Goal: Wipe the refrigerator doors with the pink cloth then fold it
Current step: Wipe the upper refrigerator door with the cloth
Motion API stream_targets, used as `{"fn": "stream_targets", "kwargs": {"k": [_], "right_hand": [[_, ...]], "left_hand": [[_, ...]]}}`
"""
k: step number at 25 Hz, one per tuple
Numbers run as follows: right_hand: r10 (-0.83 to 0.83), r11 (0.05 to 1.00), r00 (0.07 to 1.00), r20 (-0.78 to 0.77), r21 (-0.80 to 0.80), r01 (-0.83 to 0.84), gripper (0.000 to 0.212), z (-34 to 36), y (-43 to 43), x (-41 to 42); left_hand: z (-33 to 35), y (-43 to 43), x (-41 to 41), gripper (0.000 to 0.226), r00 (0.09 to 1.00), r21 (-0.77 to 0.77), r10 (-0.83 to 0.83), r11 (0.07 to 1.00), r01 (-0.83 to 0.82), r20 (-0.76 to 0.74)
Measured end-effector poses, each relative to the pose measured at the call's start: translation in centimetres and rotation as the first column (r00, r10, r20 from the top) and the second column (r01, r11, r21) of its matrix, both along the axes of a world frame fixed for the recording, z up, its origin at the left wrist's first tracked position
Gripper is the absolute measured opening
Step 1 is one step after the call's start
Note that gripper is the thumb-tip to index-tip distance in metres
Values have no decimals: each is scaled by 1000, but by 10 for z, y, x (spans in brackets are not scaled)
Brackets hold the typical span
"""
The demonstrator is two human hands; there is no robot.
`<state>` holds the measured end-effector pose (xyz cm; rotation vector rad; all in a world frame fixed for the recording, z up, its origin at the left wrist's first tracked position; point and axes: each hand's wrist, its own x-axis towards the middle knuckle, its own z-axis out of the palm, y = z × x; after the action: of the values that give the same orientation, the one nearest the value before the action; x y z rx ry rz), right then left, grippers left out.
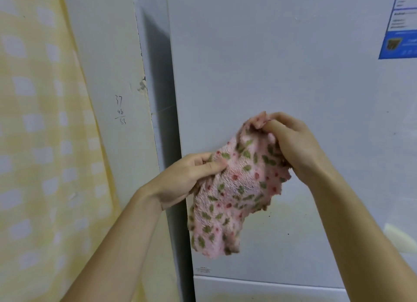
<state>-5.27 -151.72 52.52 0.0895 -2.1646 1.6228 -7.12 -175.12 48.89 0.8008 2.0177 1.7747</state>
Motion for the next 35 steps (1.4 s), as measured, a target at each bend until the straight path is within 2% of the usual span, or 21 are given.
{"fn": "stream_targets", "kwargs": {"k": [1, 3, 4, 6, 7, 9, 10, 11, 12, 13, 14, 15, 17, 19, 22, 24, 27, 29, 31, 33, 35], "right_hand": [[-25, 995, 1000, 10, 100, 24, 15, -4, -1, 1], [-96, 949, 994, -58, 294, 109, 27, -21, -7, 6], [-136, 938, 983, -126, 302, 168, 30, -31, -11, 10], [-181, 964, 961, -207, 155, 215, 17, -46, -17, 18], [-186, 972, 969, -165, 112, 205, 26, -51, -17, 20], [-117, 972, 991, 72, 213, 99, 76, -55, -21, 26], [-42, 970, 981, 192, 242, -6, 89, -56, -24, 28], [78, 977, 960, 268, 172, -127, 93, -59, -25, 27], [219, 972, 937, 274, 22, -233, 92, -62, -27, 25], [323, 944, 922, 215, -134, -300, 84, -64, -27, 21], [366, 908, 919, 147, -273, -318, 74, -65, -26, 18], [366, 879, 926, 89, -359, -313, 63, -63, -25, 16], [320, 860, 947, 42, -431, -272, 38, -58, -23, 15], [212, 873, 976, 43, -457, -170, 33, -54, -24, 14], [-95, 942, 995, 38, -320, 102, 60, -52, -30, 15], [-115, 970, 993, -31, -217, 106, 67, -51, -26, 14], [42, 995, 996, -77, -90, -49, 32, -45, -15, 16], [-32, 994, 989, -144, 101, 47, 18, -45, -12, 15], [-170, 926, 944, -285, 282, 251, 17, -46, -13, 14], [-209, 851, 900, -382, 383, 360, 13, -46, -14, 8], [-199, 827, 878, -436, 405, 389, 13, -47, -14, 0]], "left_hand": [[1, 3, 2, 37, 999, 99, -6, 995, 2, 48], [3, 9, 5, 39, 994, 247, 2, 969, -28, 108], [5, 12, 5, 40, 992, 298, 9, 953, -47, 126], [8, 14, 4, 42, 988, 375, 20, 924, -75, 150], [10, 15, 4, 42, 987, 398, 32, 913, -93, 156], [11, 14, 2, 40, 987, 425, 68, 897, -123, 144], [10, 12, -1, 40, 989, 426, 77, 896, -125, 130], [9, 11, -2, 43, 991, 420, 76, 900, -117, 113], [8, 9, -4, 46, 993, 405, 82, 908, -112, 91], [7, 8, -5, 46, 993, 382, 94, 917, -113, 67], [7, 7, -6, 40, 992, 346, 122, 929, -128, 38], [8, 6, -4, 33, 986, 296, 168, 942, -159, -8], [12, 2, 0, 25, 947, 155, 285, 953, -262, -150], [13, -1, 1, 21, 893, 82, 378, 926, -369, -244], [11, -1, -1, 26, 818, 111, 541, 841, -529, -196], [10, -1, -4, 36, 758, 124, 617, 787, -605, -212], [13, -8, -3, 31, 751, 107, 572, 813, -573, -328], [15, -12, -1, 25, 732, 45, 525, 824, -564, -434], [14, -14, -2, 22, 669, -5, 518, 789, -615, -532], [11, -12, -5, 14, 566, 29, 562, 725, -688, -603], [7, -10, -10, 7, 434, 126, 609, 663, -738, -664]]}}
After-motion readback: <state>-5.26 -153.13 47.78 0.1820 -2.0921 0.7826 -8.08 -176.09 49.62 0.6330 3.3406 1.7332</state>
